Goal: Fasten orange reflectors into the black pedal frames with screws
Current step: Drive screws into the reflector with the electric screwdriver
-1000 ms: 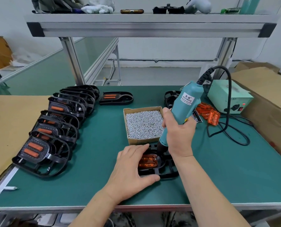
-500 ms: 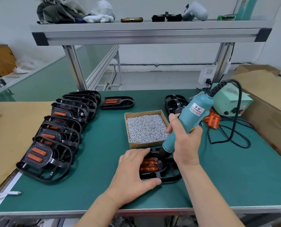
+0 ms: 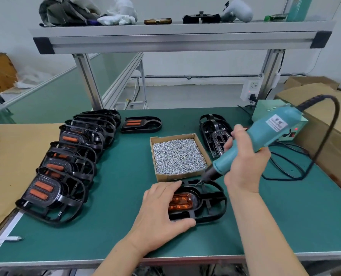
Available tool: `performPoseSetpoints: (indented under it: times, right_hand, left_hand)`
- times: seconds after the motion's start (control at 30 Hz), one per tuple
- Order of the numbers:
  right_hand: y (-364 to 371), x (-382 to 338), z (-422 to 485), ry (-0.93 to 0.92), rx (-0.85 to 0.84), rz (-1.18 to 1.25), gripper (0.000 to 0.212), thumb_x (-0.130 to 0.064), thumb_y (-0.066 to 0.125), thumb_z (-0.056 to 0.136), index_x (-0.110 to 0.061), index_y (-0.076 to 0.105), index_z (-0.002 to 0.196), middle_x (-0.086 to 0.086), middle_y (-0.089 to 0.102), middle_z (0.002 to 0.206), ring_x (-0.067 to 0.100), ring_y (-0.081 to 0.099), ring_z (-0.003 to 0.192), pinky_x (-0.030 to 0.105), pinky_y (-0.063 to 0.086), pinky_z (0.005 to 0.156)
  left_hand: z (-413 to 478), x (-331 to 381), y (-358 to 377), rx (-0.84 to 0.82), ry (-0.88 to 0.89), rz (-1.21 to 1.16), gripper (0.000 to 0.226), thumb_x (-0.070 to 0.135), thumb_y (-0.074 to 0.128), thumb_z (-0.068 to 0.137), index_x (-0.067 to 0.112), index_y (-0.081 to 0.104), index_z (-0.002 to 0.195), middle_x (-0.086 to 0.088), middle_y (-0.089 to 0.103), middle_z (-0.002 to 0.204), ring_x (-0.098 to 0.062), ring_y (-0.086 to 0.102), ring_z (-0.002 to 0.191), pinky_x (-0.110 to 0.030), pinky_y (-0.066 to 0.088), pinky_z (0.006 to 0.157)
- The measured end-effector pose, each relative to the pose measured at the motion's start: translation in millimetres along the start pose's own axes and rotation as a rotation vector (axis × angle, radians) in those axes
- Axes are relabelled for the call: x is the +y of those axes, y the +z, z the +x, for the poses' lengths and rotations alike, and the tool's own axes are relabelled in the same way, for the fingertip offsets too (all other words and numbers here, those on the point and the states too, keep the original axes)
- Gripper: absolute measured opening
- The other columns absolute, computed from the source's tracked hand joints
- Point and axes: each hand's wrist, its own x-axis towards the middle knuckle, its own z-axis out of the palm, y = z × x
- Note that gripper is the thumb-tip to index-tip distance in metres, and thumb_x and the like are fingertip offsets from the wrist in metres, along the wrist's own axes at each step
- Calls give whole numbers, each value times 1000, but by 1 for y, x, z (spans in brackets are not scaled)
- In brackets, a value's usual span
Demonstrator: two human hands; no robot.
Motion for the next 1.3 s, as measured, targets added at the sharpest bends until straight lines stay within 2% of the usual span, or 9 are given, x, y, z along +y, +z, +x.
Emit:
performPoseSetpoints:
  times: [0.13, 0.27, 0.4, 0.5, 0.63, 0.7, 0.83, 1.03, 1.3]
  right_hand:
    - [-30, 19, 27, 289, 218, 173, 17, -17, 71, 89, -17, 54, 90, -7, 61, 69, 8, 52, 55, 20, 45, 55]
    - [-66, 44, 40, 501, 288, 278, 20, -27, 69, 91, -19, 53, 99, -6, 53, 76, 8, 48, 62, 21, 40, 63]
    - [-79, 56, 47, 613, 254, 389, 26, -38, 68, 91, -19, 56, 76, -6, 50, 65, 9, 44, 54, 21, 37, 54]
    - [-82, 58, 50, 618, 241, 441, 28, -39, 68, 90, -19, 56, 75, -6, 49, 64, 10, 43, 53, 22, 35, 55]
    - [-84, 64, 52, 616, 225, 437, 27, -39, 68, 90, -20, 56, 75, -6, 50, 61, 10, 44, 51, 21, 38, 51]
    - [-85, 65, 53, 614, 220, 421, 27, -39, 69, 91, -21, 56, 75, -6, 51, 61, 9, 46, 52, 21, 40, 51]
    - [-85, 68, 53, 609, 220, 398, 27, -40, 71, 89, -22, 57, 75, -7, 52, 62, 9, 47, 52, 21, 42, 53]
    - [-84, 69, 52, 604, 217, 390, 27, -40, 71, 89, -22, 57, 76, -7, 52, 63, 9, 49, 53, 21, 43, 53]
    - [-85, 69, 53, 601, 213, 379, 27, -41, 71, 90, -21, 57, 76, -6, 52, 62, 9, 48, 52, 22, 42, 54]
  left_hand:
    - [0, 0, 1, -9, 0, 4, 90, 74, 65, 67, 38, 37, 145, 32, 35, 133, 9, 24, 131, -16, 15, 110]
    - [-2, 1, 2, -12, -9, 13, 91, 75, 62, 68, 36, 37, 146, 32, 33, 134, 9, 22, 131, -16, 12, 111]
    - [-2, 2, 1, -3, 7, 34, 87, 76, 59, 71, 34, 39, 146, 31, 34, 134, 8, 24, 131, -19, 14, 113]
    - [1, 4, 0, 109, 11, -22, 67, 67, 52, 84, 27, 51, 138, 24, 46, 131, 2, 37, 127, -26, 23, 109]
    - [31, 1, -14, 311, -74, -17, 26, 28, 63, 91, 22, 69, 117, 13, 63, 109, -11, 52, 107, -35, 37, 97]
    - [57, -4, -27, 275, -153, 48, 19, 17, 66, 91, 22, 72, 108, 8, 66, 97, -17, 54, 100, -38, 39, 93]
    - [102, -13, -46, 70, -262, 273, 21, 25, 61, 93, 30, 71, 110, 9, 68, 99, -20, 54, 105, -37, 40, 90]
    - [130, -15, -33, -215, -195, 419, 19, 40, 65, 89, 37, 70, 107, 13, 70, 100, -14, 57, 105, -35, 39, 96]
    - [133, -16, -24, -161, -123, 401, 12, 23, 63, 90, 25, 71, 82, 11, 71, 85, -12, 62, 92, -36, 39, 98]
